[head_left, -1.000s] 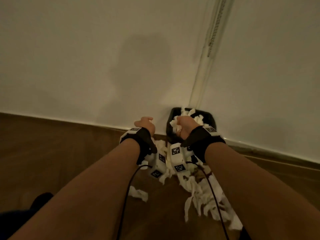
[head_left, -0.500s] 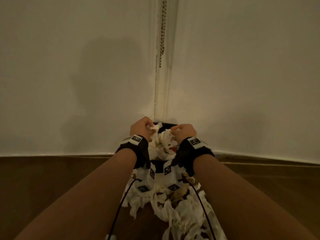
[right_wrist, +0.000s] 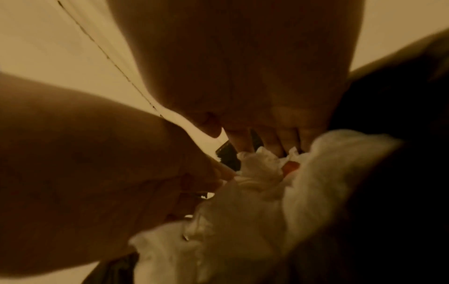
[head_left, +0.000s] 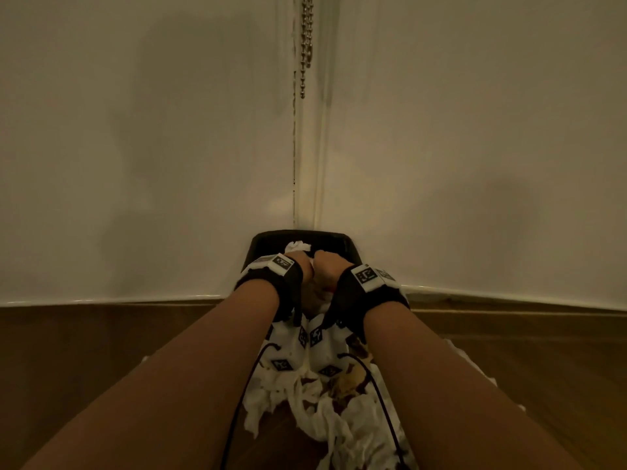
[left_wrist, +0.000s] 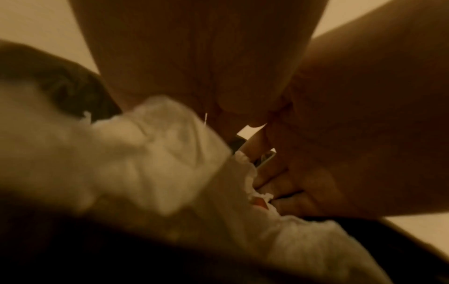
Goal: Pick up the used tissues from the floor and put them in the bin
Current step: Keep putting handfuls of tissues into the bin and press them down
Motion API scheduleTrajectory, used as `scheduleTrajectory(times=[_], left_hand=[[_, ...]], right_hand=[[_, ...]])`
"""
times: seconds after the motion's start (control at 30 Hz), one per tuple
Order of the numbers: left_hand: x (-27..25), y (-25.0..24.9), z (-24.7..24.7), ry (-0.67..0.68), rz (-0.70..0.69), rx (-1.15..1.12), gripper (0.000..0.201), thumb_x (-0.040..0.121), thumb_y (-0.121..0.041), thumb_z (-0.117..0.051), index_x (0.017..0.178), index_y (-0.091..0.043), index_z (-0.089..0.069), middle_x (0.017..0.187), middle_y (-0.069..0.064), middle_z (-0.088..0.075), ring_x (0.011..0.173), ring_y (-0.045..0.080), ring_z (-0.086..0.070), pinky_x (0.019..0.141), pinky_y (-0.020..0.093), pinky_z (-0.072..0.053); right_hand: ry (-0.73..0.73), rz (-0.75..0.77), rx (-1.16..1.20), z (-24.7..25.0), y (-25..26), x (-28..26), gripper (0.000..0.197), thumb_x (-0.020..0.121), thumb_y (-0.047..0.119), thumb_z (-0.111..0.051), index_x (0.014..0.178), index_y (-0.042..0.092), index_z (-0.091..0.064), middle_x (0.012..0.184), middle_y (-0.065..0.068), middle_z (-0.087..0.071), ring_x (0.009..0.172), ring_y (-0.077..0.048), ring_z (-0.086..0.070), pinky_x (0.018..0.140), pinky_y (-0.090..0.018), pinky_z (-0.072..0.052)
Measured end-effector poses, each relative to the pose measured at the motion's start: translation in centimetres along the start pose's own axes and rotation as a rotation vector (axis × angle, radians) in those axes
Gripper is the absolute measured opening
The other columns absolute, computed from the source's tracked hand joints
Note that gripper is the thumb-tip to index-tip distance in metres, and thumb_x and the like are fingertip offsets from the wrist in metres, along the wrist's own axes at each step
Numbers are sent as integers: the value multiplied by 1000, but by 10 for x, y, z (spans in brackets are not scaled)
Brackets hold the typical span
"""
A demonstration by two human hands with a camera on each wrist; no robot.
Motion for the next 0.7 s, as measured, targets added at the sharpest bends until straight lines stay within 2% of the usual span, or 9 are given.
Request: scheduleTrajectory(times=[0.13,0.23,0.33,0.4,0.47,0.53,0.57,0.63,0.7], left_hand=[[-11,-5,23,-32,-60,26,47,100,-14,-37,144,-3,-28,151,15,-28,137,27,-31,107,30,-27],[-31,6,39,-116,-99,-57,43,97,-6,-36,139,-11,-42,145,12,-40,130,27,-41,106,30,-33],[-52,32,53,-328,-101,-232,34,96,-7,-37,125,-13,-55,130,13,-54,116,28,-52,92,28,-41],[-66,52,60,-444,-100,-313,30,97,-12,-36,117,-16,-59,123,12,-57,108,28,-55,80,25,-40],[-80,75,61,-501,-75,-364,26,96,-17,-38,111,-19,-60,117,9,-61,102,26,-57,76,24,-38],[-95,101,58,-523,-28,-402,22,95,-19,-41,106,-23,-60,111,6,-64,92,23,-58,74,24,-39],[-102,116,54,-517,7,-413,20,94,-19,-42,103,-25,-59,107,5,-65,86,21,-57,72,24,-40],[-117,149,42,-481,80,-429,17,93,-19,-44,98,-27,-58,102,6,-67,78,20,-57,69,26,-43],[-132,186,26,-430,152,-387,18,93,-19,-46,102,-24,-60,103,8,-67,78,22,-57,67,26,-43]], right_hand=[[-43,43,-165,15,7,-12,36,101,7,-32,132,-10,-39,137,-25,-45,126,-35,-46,101,-35,-38],[-70,59,-209,19,9,-25,38,101,11,-31,134,-8,-40,141,-23,-43,129,-33,-43,104,-35,-35],[-128,28,-204,20,4,-33,42,100,20,-34,137,0,-41,143,-20,-40,130,-34,-41,107,-38,-35],[-279,-47,-109,23,0,-45,45,98,27,-35,138,9,-42,143,-18,-36,130,-34,-36,107,-41,-31],[-432,-29,-9,22,4,-62,41,95,25,-37,133,15,-46,138,-17,-37,126,-35,-34,103,-41,-32],[-521,96,39,17,15,-78,37,93,20,-38,127,16,-52,133,-17,-42,123,-34,-36,100,-40,-34],[-524,173,62,10,22,-83,34,93,18,-39,123,16,-55,129,-16,-47,119,-32,-42,97,-38,-38],[-452,302,160,-10,39,-90,30,94,15,-40,118,17,-58,111,-12,-60,95,-23,-57,77,-28,-45],[-344,377,210,-38,53,-97,27,95,13,-41,116,17,-58,92,-8,-66,75,-19,-60,64,-23,-47]])
Point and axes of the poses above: each hand's wrist, its own x-axis towards the middle knuckle, its own z-axis out of the back of the hand, y = z × x, the point moved 5 cm from there along x, towards the middle knuckle
